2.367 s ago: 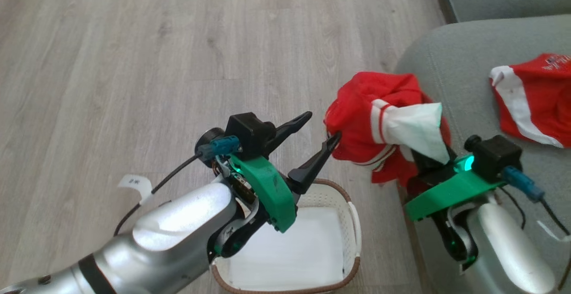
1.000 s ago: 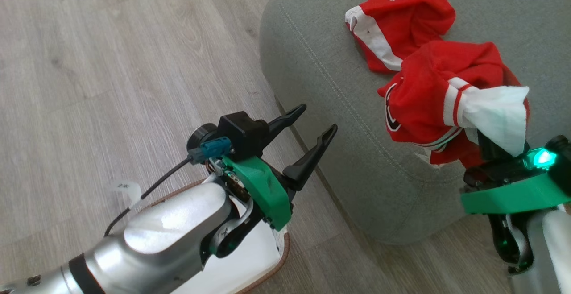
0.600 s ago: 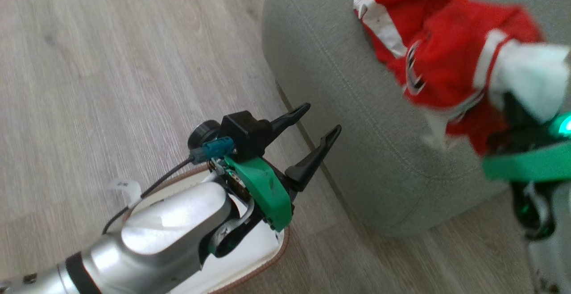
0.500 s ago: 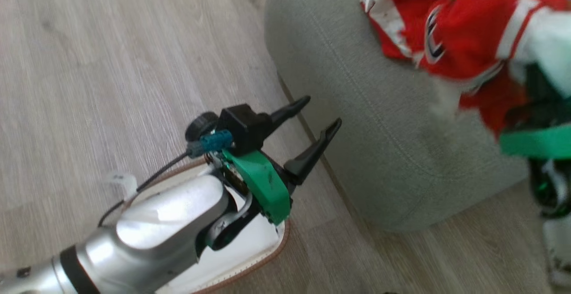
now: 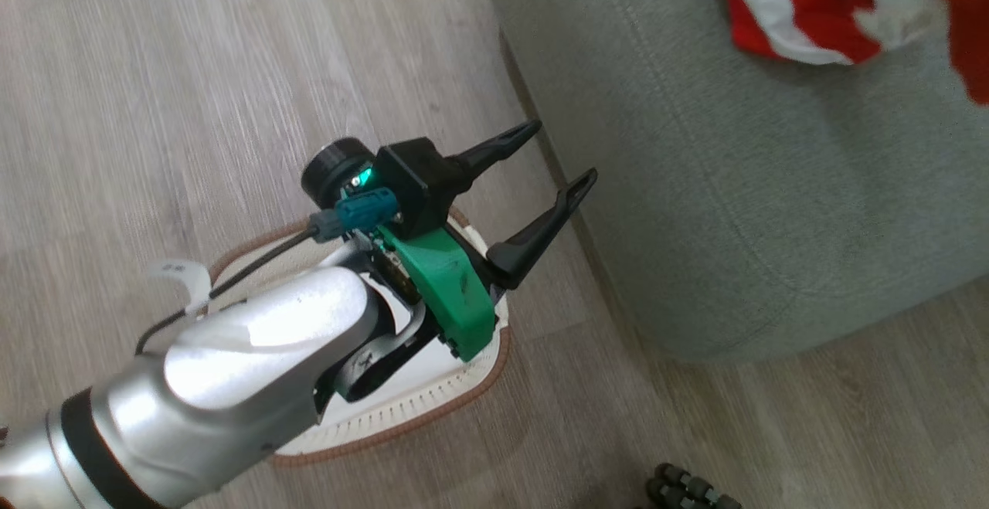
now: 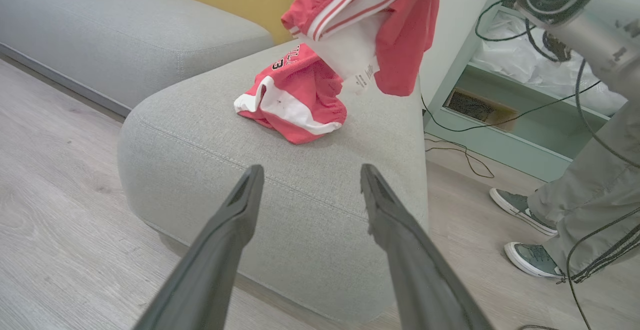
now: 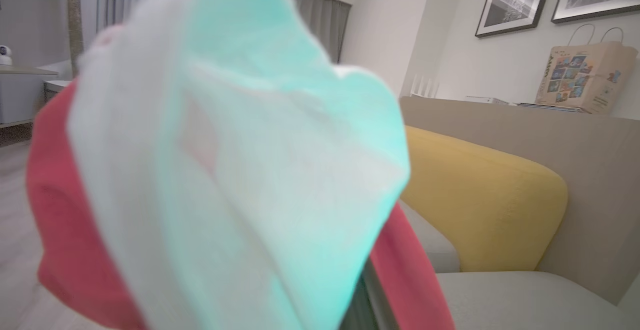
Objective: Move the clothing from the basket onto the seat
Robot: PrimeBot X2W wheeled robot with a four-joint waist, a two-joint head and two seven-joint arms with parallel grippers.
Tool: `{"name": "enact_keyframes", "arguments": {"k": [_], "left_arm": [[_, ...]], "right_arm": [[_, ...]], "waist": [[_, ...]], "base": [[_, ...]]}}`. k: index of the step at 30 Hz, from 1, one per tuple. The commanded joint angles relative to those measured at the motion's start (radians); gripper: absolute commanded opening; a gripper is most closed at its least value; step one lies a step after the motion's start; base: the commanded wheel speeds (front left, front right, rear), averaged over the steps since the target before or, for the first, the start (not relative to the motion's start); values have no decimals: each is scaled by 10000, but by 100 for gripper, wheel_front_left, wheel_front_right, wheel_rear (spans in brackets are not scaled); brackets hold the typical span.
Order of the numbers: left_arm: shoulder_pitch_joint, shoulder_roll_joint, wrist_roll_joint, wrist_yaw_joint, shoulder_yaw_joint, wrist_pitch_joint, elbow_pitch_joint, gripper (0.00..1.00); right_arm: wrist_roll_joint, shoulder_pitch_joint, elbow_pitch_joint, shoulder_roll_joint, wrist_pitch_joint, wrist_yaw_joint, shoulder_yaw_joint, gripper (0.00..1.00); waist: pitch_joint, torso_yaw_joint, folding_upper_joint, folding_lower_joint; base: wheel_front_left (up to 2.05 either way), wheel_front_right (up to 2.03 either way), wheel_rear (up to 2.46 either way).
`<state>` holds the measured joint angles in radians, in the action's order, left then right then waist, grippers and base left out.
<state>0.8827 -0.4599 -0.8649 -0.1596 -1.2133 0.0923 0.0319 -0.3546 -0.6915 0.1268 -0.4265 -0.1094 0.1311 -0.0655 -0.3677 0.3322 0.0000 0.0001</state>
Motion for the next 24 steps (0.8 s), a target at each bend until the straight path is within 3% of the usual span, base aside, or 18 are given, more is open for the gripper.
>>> {"name": "enact_keyframes", "arguments": {"k": [1, 17, 24], "left_arm": [[536, -234, 118, -23, 424, -68, 364, 100], [1374, -449, 376, 69, 500, -508, 809, 100], [1432, -426, 384, 127, 495, -441, 743, 100]], "right_arm": [[-75, -433, -40, -403, 44, -4, -121, 0], [289, -2771, 3806, -1863, 488, -4, -599, 0], [-44, -3252, 4984, -1985, 1391, -4, -348, 0]], "waist": [[-423, -187, 0, -1], [-2460, -1080, 0, -1], [-2872, -1467, 0, -1]], "base": [[0, 0, 0], [0, 0, 0], [0, 0, 0]]}}
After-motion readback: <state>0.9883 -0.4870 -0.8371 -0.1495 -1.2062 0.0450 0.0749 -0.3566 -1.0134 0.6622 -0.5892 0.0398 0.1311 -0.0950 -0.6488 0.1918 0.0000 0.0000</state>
